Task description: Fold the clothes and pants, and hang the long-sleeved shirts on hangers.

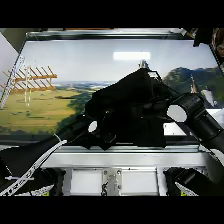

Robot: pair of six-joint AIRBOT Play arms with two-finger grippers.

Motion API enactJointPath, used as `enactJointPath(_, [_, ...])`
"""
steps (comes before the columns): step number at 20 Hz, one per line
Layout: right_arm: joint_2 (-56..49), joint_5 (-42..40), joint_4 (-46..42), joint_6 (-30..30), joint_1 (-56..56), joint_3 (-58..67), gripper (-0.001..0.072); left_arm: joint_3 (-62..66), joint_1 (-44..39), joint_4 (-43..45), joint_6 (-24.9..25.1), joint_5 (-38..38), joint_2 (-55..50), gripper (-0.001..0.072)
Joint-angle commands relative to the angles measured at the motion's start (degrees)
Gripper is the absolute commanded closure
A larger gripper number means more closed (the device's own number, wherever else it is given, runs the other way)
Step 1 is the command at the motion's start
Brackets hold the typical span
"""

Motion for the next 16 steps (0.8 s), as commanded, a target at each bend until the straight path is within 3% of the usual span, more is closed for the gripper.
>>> enactJointPath(1, [-0.02,0.02,-0.13,0.00,0.04,0.07,0.0702,-0.07,-0.59,7.13,-5.95,0.48,-0.79,0.0160])
enactJointPath(3, [-0.02,0.00,-0.15,-0.02,0.04,0.07,0.0702,-0.07,0.28,9.22,-7.43,-0.24,-0.79,0.0193])
enactJointPath(4, [-0.02,0.02,-0.15,-0.02,0.04,0.07,0.0703,-0.07,1.22,9.25,-7.39,-0.83,-0.79,0.0442])
enactJointPath(5, [-0.02,0.02,-0.15,-0.02,0.04,0.07,0.0702,-0.07,2.54,9.22,-7.39,-1.27,-0.79,0.0604])
enactJointPath(7, [-0.02,0.07,-0.17,0.00,0.04,0.07,0.0703,-0.04,5.42,8.79,-7.39,-2.08,-0.72,0.0612])
enactJointPath(8, [0.00,0.26,-0.24,0.42,-0.07,0.09,0.0703,-0.04,7.39,8.59,-7.34,-2.67,0.02,0.0697])
enactJointPath(10, [-0.07,3.45,-1.86,1.22,-1.75,1.29,0.0703,1.57,12.11,8.59,-7.06,-4.48,4.59,0.0697])
enactJointPath(12, [-0.87,10.71,-2.32,-2.47,-6.73,6.86,0.0704,8.07,18.32,7.61,-5.55,-6.99,11.61,0.0697])
enactJointPath(14, [-1.97,16.31,-2.34,-7.61,-11.80,16.74,0.0704,18.05,23.85,-0.92,-1.90,-6.88,18.56,0.0697])
enactJointPath(16, [-3.58,18.34,-2.34,-10.05,-14.71,29.20,0.0703,29.57,26.49,-14.03,6.78,-6.45,22.93,0.0697])
